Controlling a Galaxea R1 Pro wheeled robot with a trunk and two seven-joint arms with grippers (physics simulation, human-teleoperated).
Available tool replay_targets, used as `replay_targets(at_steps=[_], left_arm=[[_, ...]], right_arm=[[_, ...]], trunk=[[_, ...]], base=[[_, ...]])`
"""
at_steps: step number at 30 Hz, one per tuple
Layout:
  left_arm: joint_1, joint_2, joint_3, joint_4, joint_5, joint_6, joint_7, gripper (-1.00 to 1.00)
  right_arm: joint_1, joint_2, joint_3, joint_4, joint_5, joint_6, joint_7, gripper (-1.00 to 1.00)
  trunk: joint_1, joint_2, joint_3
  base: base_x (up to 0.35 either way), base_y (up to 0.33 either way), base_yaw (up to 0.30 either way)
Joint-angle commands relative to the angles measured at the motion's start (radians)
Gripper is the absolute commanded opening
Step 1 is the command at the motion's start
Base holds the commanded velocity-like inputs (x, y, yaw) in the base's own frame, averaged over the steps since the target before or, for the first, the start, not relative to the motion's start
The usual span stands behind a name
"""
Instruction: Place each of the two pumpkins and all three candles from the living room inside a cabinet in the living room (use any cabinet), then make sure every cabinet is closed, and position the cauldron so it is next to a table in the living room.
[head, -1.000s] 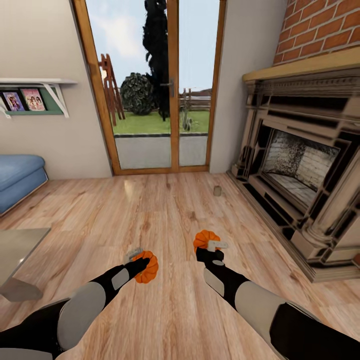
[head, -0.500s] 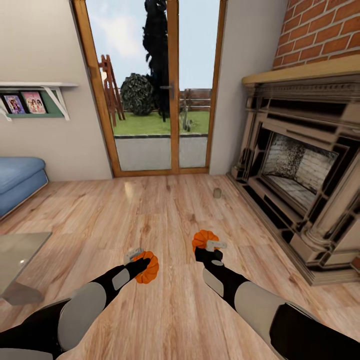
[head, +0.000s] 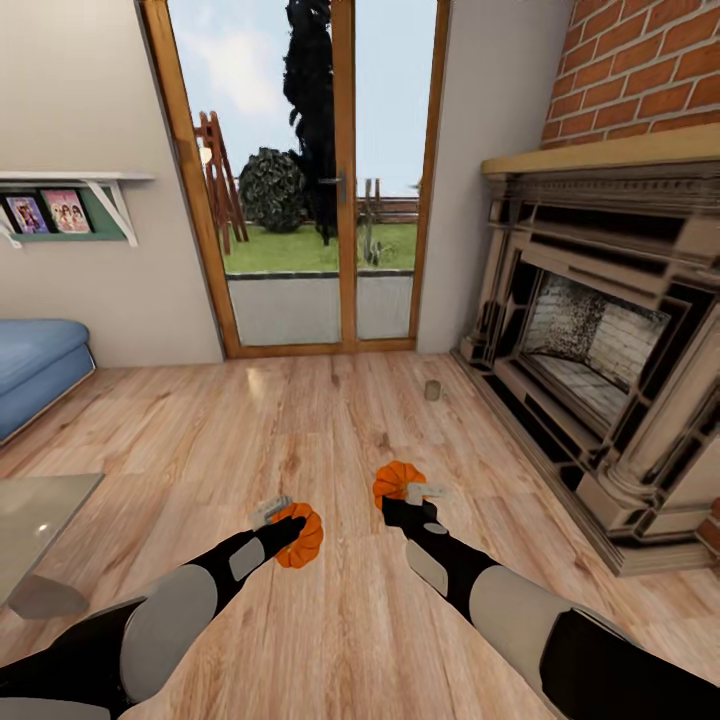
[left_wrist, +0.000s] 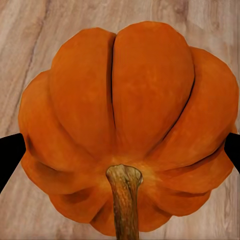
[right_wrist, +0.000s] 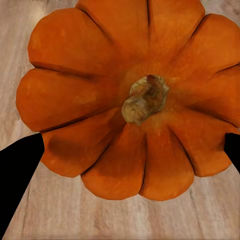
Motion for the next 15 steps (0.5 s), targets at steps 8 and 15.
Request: replay_targets(at_steps=[8,15], left_arm=[[0.010,0.000,0.000,-0.001,0.010,0.006,-0.002,-1.00],[0.015,-0.002,0.000,-0.001,0.010,0.006,-0.002,-1.00]], right_arm=[[0.005,0.001,0.009,-0.001,-0.011,-0.006,-0.003,-1.00],[0.016,0.002,0.011,-0.003,-0.011,-0.091,-0.003,-1.00]], trunk=[[-0.031,0.056,0.024],[-0.058,0.105,0.053]], base=[[0.000,0.000,0.000],[0.000,0.000,0.007]])
